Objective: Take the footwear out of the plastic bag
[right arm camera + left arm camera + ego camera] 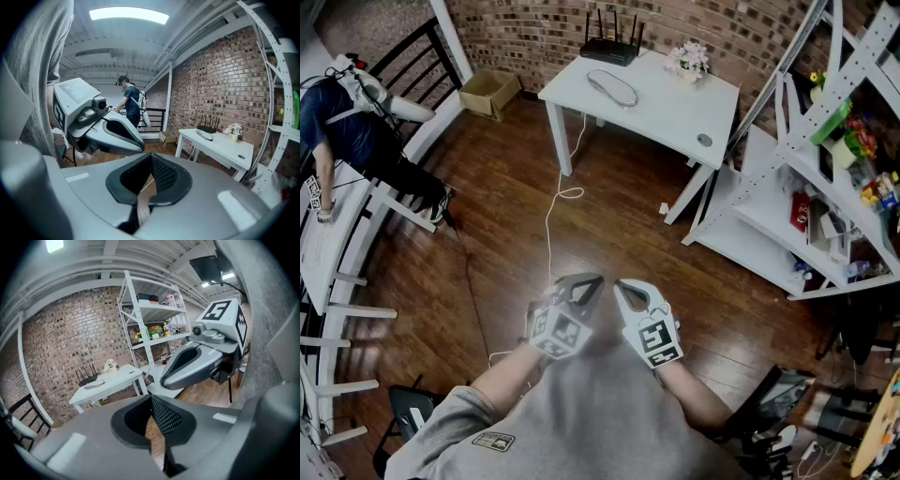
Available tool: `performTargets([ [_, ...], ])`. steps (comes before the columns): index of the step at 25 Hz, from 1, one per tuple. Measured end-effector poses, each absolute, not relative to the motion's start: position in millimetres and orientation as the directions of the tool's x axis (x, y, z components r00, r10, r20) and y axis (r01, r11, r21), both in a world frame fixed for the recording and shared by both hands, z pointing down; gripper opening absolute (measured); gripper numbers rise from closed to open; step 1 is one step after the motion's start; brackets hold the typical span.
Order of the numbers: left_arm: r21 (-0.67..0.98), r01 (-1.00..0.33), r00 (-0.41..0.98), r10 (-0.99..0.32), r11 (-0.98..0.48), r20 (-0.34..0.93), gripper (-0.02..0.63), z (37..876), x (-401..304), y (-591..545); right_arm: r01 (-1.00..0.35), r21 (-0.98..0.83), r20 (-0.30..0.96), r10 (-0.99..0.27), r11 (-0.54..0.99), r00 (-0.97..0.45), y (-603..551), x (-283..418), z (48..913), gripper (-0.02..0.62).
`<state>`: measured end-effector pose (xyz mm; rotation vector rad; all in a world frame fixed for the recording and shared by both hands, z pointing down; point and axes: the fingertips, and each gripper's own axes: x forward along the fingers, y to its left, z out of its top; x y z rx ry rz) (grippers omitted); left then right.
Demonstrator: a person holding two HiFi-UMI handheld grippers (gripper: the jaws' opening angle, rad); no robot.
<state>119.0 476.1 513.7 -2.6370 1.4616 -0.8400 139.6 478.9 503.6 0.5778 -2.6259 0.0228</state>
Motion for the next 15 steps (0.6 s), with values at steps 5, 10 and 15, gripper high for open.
performTargets([
  [5, -0.261, -0.78, 0.431, -0.791, -0.569, 0.435, 0.002, 518.8, 98.6, 469.9, -0.419, 0.094, 0.422, -0.418, 0.903, -0.805, 468.6, 118.7, 504.8, 0.014],
  [10, -0.26, -0.777, 0.434, -0.788, -0.573, 0.437, 0.002, 521.4, 83.2, 460.5, -0.444, 0.096, 0.42, -0.441, 0.891, -0.793, 457.9, 108.4, 503.7, 0.014],
  [15, -0.253, -0.785, 0.425, -0.789, -0.566, 0.444, 0.002, 518.9, 72.7, 432.1, -0.457, 0.103, 0.413, -0.456, 0.884, -0.788, 428.8, 106.1, 500.3, 0.014],
])
